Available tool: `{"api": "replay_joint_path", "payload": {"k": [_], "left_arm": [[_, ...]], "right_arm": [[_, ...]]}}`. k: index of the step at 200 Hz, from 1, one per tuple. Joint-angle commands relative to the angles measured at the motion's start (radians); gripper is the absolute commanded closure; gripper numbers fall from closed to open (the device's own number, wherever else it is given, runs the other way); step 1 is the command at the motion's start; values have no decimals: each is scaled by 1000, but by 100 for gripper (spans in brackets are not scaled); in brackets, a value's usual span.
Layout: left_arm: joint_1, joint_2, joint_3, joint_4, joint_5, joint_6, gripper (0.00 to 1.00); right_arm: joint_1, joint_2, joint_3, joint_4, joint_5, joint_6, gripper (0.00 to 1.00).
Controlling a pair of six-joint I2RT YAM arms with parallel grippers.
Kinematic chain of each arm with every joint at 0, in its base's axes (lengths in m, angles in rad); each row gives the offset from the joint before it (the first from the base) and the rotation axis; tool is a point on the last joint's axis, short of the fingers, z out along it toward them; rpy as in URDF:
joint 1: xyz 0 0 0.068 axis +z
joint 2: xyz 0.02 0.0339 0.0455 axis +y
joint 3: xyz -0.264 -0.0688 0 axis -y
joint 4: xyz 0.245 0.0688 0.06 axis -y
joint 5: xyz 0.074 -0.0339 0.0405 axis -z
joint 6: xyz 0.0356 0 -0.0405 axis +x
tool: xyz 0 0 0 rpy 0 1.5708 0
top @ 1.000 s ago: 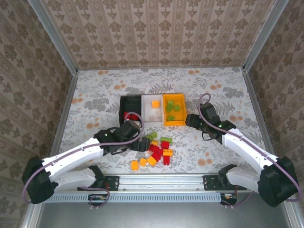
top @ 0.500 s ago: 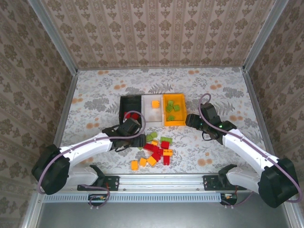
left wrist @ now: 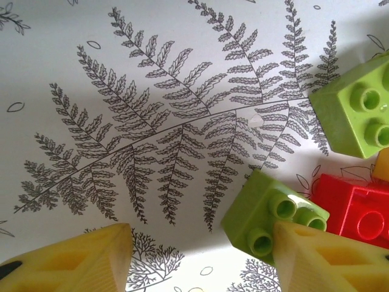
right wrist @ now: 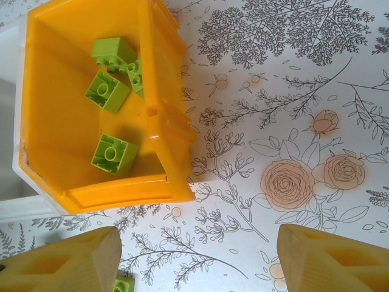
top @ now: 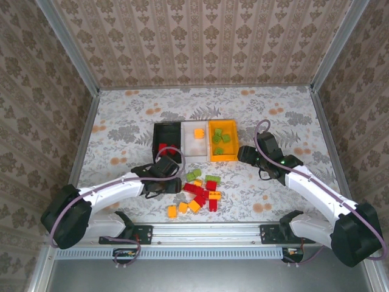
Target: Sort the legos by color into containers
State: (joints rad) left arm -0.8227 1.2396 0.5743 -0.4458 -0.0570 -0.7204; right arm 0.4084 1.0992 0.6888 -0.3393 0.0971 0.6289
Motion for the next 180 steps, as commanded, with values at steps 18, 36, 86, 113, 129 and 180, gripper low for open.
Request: {"api": "replay_joint_path", "payload": {"k": [18,36,86,113,129,180], "left_arm": [[48,-84,-17,-192,-106,-23,40],[73,-158,-25,-202,-99,-12,36],[-13,-122,66,-142,-60,26,20],[-17,-7,45,-86,-40,26,17],[-17,46,31,-46,-31,24,17],[-16,110,36,-18,-37,35,36]], "right_arm": [[-8,-16,5,-17,22,-8,30],[-8,-18,6,-14,19,-7,30],[-8,-8,15,-14,13,-9,30],[-7,-7,11,-18,12,-10,30],[-8,-11,11,-24,15,-12,30],[-9,-24,12,-32,21,-16,30]]}}
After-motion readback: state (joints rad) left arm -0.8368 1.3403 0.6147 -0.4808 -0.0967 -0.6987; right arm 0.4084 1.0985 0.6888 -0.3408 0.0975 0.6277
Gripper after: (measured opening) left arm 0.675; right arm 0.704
